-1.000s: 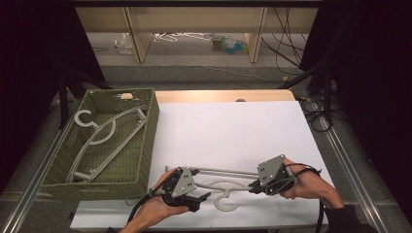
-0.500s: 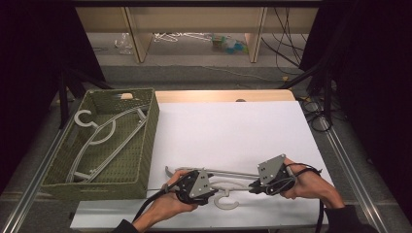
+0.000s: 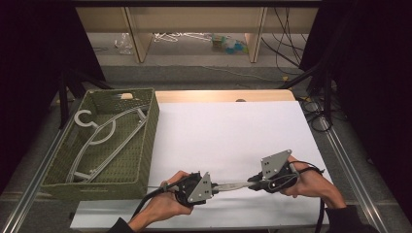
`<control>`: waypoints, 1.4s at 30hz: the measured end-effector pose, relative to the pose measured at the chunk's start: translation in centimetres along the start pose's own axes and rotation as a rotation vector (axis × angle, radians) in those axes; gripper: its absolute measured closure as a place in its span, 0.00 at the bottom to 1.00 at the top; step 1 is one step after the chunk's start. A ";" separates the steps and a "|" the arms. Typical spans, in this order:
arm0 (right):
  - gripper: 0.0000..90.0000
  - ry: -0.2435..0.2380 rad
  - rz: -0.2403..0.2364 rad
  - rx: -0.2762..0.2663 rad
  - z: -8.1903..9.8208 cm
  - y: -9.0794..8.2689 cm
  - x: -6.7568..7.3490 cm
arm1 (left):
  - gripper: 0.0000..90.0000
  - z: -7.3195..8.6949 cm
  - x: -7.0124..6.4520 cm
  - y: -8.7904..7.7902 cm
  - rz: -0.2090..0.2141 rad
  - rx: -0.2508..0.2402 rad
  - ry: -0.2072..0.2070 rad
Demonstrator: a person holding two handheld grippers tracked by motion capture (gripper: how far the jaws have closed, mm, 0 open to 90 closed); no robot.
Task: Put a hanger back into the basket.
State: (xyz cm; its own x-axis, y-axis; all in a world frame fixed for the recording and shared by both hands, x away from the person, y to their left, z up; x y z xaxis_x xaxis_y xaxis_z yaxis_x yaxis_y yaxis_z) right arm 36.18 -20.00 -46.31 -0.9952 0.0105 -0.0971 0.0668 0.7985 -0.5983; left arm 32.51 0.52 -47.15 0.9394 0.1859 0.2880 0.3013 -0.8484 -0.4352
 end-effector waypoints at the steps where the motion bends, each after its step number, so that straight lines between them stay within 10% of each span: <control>1: 0.82 0.002 0.013 -0.007 0.0 0.0 -0.1 | 0.87 -0.1 0.0 -0.1 0.003 0.000 -0.027; 13: 0.46 0.097 0.207 -0.147 -1.3 -0.3 -1.9 | 0.88 -0.2 1.5 -1.9 -0.045 -0.019 -0.229; 26: 0.39 0.095 0.332 -0.194 -1.2 -1.2 -0.1 | 0.88 -0.3 4.4 -5.1 -0.159 -0.086 -0.371; 42: 0.34 0.220 0.418 -0.219 1.2 -1.0 1.5 | 0.88 -1.1 7.1 -8.8 -0.227 -0.180 -0.500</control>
State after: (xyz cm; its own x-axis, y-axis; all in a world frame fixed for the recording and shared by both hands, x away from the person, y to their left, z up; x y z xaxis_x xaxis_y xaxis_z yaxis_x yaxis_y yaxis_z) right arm 34.73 -21.49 -46.78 -0.8799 0.4627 -0.1084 0.4684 0.8061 -0.3616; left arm 36.30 8.73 -40.31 0.8307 0.5477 -0.1001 0.5128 -0.8227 -0.2453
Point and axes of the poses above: each handheld gripper's, and its own axes: y roughly forward along the jaws, z roughly out of its underside, x roughly to its left, the point moved 6 cm from there along y, roughly forward along the jaws, and after that the axes turned 15 degrees about -x, right-handed, at the moved point
